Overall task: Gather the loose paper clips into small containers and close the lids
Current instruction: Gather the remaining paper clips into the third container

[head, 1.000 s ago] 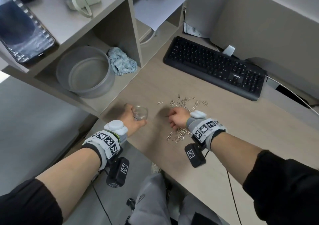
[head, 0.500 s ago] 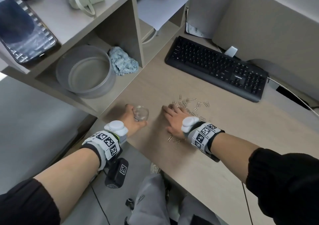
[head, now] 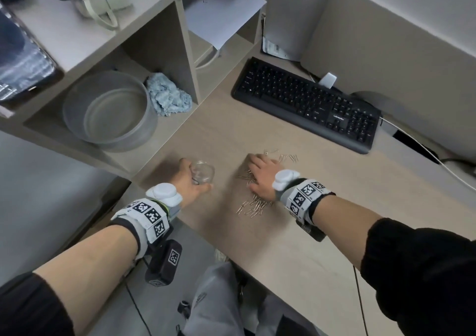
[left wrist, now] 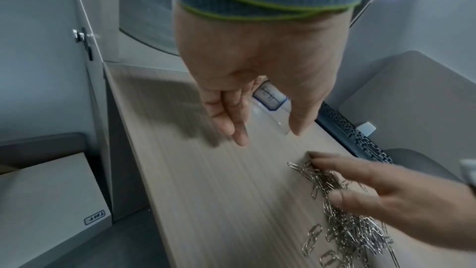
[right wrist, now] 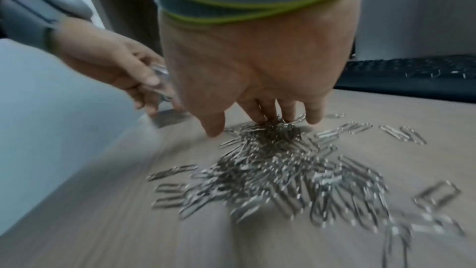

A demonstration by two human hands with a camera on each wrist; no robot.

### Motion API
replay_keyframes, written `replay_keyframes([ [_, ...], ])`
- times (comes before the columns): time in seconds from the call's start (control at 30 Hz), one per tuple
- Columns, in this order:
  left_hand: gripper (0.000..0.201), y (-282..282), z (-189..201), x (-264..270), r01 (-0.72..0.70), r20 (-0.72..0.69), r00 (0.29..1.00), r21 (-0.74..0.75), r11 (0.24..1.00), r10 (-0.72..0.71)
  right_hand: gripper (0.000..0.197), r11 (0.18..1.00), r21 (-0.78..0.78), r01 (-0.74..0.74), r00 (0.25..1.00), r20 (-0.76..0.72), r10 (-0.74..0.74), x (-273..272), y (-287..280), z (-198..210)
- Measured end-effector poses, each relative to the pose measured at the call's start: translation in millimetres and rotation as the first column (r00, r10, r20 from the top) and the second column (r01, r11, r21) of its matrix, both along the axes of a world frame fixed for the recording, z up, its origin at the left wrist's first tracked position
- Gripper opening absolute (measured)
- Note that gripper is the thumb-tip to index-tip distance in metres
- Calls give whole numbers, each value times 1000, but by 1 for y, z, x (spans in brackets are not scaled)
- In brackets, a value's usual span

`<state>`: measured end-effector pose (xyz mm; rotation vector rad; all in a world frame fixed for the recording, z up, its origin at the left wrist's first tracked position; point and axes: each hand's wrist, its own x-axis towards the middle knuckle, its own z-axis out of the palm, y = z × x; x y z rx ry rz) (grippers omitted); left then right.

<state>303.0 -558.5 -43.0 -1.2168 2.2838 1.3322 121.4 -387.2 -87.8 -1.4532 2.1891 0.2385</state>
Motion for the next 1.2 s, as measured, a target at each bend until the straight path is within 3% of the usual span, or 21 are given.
replay_keyframes([
  [0.1, 59, 0, 0, -4, -11, -5, 1000, -11, 1000, 11, 73, 998, -54, 25, 997, 71, -22, 11, 23, -2],
  [0.23, 60, 6, 1, -8, 3, 1, 1000, -21, 1000, -3, 63, 926, -189, 326, 942, 142, -303, -20, 39, -2],
  [0.33, 57, 16, 2, -10, 37, 11, 999, -28, 999, -37, 53, 881, -75, 467, 884, 21, -467, -44, 49, 3],
  [0.4, 59, 22, 2, -13, 48, 17, 999, -39, 998, -47, 56, 895, -38, 445, 895, -24, -446, -40, 56, 3],
  [0.57, 61, 32, 4, -18, 83, 72, 994, -74, 994, -78, 84, 963, 2, 270, 960, 78, -269, 1, 55, -5],
  [0.73, 63, 35, 3, -21, 88, 87, 993, -97, 991, -80, 78, 940, -151, 307, 951, 96, -295, -24, 36, -3],
  [0.87, 65, 35, 2, -19, 90, 89, 993, -117, 989, -80, 76, 955, -123, 271, 963, 40, -268, -40, 23, -2],
  [1.03, 64, 36, 3, -21, 82, 64, 995, -125, 989, -74, 80, 990, -33, 134, 990, 40, -133, -13, 49, -3],
  [1.2, 65, 46, 4, -26, 99, 70, 993, -143, 985, -90, 76, 994, -20, 110, 983, 149, -106, 1, 71, -2],
])
